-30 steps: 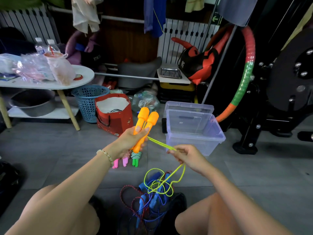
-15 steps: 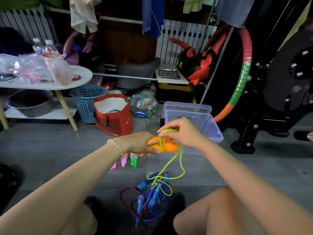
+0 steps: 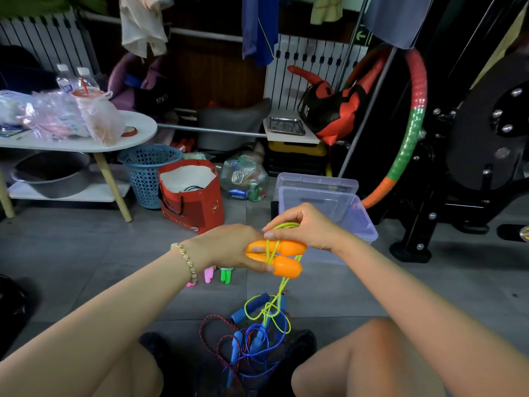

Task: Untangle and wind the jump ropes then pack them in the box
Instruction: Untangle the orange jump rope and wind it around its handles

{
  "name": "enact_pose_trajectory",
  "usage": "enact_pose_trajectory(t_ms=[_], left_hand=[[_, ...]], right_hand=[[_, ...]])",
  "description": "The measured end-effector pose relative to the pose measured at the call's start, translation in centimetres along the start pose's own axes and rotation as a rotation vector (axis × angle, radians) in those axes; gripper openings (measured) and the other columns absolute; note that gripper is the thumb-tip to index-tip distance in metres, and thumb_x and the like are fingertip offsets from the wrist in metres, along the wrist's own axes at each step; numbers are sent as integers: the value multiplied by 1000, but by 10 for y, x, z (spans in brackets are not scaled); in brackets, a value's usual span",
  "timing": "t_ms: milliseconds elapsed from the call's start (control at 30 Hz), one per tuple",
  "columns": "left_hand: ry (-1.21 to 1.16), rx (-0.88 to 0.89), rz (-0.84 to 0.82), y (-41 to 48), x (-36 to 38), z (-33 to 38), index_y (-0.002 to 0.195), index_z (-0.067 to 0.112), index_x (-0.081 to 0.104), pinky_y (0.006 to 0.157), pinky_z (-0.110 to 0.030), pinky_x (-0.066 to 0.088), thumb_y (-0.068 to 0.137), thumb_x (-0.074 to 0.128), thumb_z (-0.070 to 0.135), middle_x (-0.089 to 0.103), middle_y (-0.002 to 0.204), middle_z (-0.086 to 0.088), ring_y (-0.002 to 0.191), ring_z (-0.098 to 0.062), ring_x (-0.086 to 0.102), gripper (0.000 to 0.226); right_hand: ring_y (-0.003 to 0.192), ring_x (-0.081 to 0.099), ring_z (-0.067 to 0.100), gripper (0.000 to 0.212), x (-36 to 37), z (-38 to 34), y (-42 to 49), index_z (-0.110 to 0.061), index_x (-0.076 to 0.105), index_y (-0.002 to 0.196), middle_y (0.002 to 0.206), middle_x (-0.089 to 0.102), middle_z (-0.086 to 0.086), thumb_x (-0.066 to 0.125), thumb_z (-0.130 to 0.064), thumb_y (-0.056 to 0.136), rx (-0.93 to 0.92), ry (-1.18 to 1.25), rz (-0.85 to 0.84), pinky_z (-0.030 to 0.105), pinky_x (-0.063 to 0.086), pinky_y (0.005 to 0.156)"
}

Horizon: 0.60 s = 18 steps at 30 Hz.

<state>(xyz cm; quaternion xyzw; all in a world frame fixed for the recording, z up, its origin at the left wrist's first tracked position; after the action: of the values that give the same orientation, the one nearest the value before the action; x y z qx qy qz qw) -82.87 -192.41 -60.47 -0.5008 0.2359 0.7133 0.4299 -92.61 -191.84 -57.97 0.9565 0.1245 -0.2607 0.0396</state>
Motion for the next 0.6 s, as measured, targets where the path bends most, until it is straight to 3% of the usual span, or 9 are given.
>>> enact_pose_trajectory(t_ms=[33,100,200,300,400,467,600], left_hand=[[-57,24,-4,-1,1,4,72,19,54,55,-20,34,86,64,44,51,63,5,56,-8,45,30],[-222,67,-17,-5,6,14,77,5,56,52,-16,36,89,63,35,54,64,-6,52,-6,48,33],[-535,33,27,-8,9,11,71,13,55,45,-12,38,91,61,28,54,57,-2,40,-3,46,25],[-801,-57,103,-10,16,-2,69,22,54,41,-19,38,94,56,30,51,52,5,41,-11,43,26],[-973,-108,167,-5,26,-3,71,20,55,42,-22,35,96,50,33,47,54,3,41,-12,40,29],[-1048,-223,266,-3,29,-15,71,16,54,44,-22,34,96,48,37,47,53,3,41,-11,40,33],[-1083,-403,421,-3,32,-44,73,15,54,44,-22,35,94,52,41,48,49,6,39,-11,40,34]], right_hand=[[69,61,-3,13,2,0,-2,-18,75,87,69,70,-14,68,-28,82,38,35,-12,14,45,70],[68,60,0,45,7,5,-6,-20,75,89,69,70,-9,45,-54,85,152,106,-94,17,43,71],[102,65,16,80,16,12,-13,-19,71,106,106,71,9,20,-74,78,270,380,-235,27,46,90],[113,60,25,94,22,13,-13,-14,62,121,119,64,16,35,-87,67,203,584,-240,30,48,92],[95,53,26,106,30,29,-8,-5,56,124,113,62,18,51,-88,58,158,673,-165,30,40,78],[72,42,15,107,37,40,-8,-3,54,124,96,56,13,49,-88,60,151,620,-128,26,34,63],[56,31,10,73,39,57,-10,-10,58,94,71,40,3,38,-78,77,183,379,57,21,28,53]])
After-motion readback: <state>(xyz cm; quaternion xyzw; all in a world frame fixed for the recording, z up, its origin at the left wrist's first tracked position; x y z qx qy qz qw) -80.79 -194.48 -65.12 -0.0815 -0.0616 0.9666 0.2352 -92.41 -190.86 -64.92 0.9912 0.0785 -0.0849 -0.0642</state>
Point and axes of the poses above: each hand's wrist, its own y-axis towards the middle knuckle, its own x-axis out of the palm, z = x × y, the point moved 8 cm from there along y, towards the middle knuckle
